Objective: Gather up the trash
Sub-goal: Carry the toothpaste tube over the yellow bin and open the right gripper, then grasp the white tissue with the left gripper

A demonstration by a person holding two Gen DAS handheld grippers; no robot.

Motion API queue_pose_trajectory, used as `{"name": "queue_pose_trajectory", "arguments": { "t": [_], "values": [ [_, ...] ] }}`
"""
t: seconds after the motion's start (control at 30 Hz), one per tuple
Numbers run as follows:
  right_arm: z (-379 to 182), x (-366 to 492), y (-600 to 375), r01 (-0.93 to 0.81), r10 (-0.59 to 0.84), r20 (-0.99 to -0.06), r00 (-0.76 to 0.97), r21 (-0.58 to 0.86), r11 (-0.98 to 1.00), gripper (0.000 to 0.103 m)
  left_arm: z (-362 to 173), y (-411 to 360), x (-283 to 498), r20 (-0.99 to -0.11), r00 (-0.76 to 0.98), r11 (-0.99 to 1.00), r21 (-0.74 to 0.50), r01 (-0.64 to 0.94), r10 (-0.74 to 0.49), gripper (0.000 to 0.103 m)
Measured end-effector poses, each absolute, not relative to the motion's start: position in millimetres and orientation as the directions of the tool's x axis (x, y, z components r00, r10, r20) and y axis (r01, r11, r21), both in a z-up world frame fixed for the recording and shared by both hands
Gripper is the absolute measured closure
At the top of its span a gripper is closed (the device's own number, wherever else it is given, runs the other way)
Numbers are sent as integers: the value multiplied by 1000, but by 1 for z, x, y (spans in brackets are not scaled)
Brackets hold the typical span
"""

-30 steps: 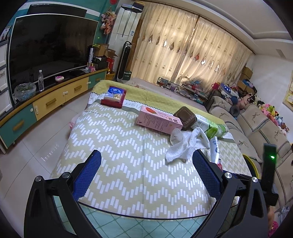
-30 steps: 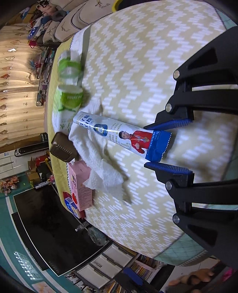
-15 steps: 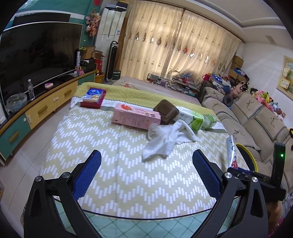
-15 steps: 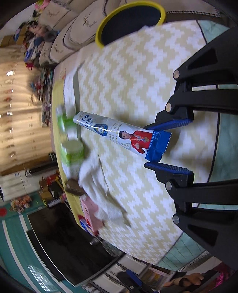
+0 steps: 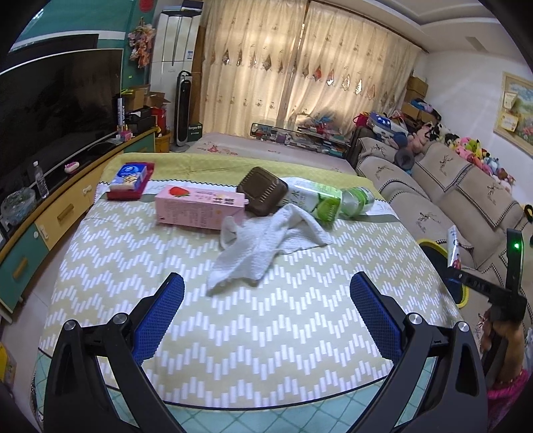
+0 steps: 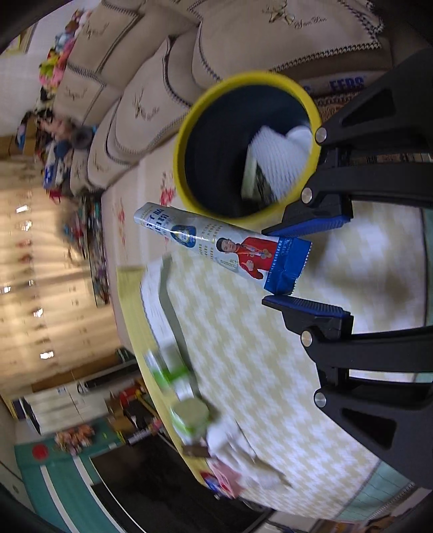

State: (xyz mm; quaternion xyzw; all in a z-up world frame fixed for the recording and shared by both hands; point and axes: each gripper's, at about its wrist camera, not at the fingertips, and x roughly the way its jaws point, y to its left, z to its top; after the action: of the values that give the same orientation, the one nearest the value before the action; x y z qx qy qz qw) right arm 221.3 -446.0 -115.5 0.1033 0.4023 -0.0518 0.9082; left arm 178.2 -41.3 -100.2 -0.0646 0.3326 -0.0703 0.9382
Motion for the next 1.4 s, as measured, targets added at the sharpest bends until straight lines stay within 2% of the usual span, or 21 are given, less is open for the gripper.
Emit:
{"name": "queue_pose_trajectory", "arguments": {
  "t": [0.33,0.4,0.43,0.83,1.17,1.23,1.33,1.4],
  "values": [
    [-144,251,-501,286,-87,-785,613,118,951,68,-107,-63,196,-646,744,985,-142,102,-170,5],
    [-149,254,-508,308,-91,-792,603,127,943,55,-108,-64,199,-650,740,985,-142,102,-171,5],
    [-152,254,-511,319,-97,-794,600,127,939,53,-110,-65,201,-653,738,985,-140,102,-169,5],
    [-151,245,-508,310,-88,-786,612,136,941,49,-121,-54,245,-687,721,996,-53,69,-86,5],
    [-150,246,-505,294,-72,-783,618,145,945,48,-157,-60,304,-779,615,992,-78,103,-125,5],
    [-149,245,-506,294,-72,-782,620,146,945,48,-162,-62,309,-781,613,992,-72,104,-121,9],
    [-149,244,-508,297,-71,-780,622,151,943,48,-167,-66,315,-786,609,993,-57,99,-106,23],
    [-149,243,-508,297,-69,-779,623,154,942,48,-174,-66,319,-799,591,993,-72,97,-116,39]
  ]
}}
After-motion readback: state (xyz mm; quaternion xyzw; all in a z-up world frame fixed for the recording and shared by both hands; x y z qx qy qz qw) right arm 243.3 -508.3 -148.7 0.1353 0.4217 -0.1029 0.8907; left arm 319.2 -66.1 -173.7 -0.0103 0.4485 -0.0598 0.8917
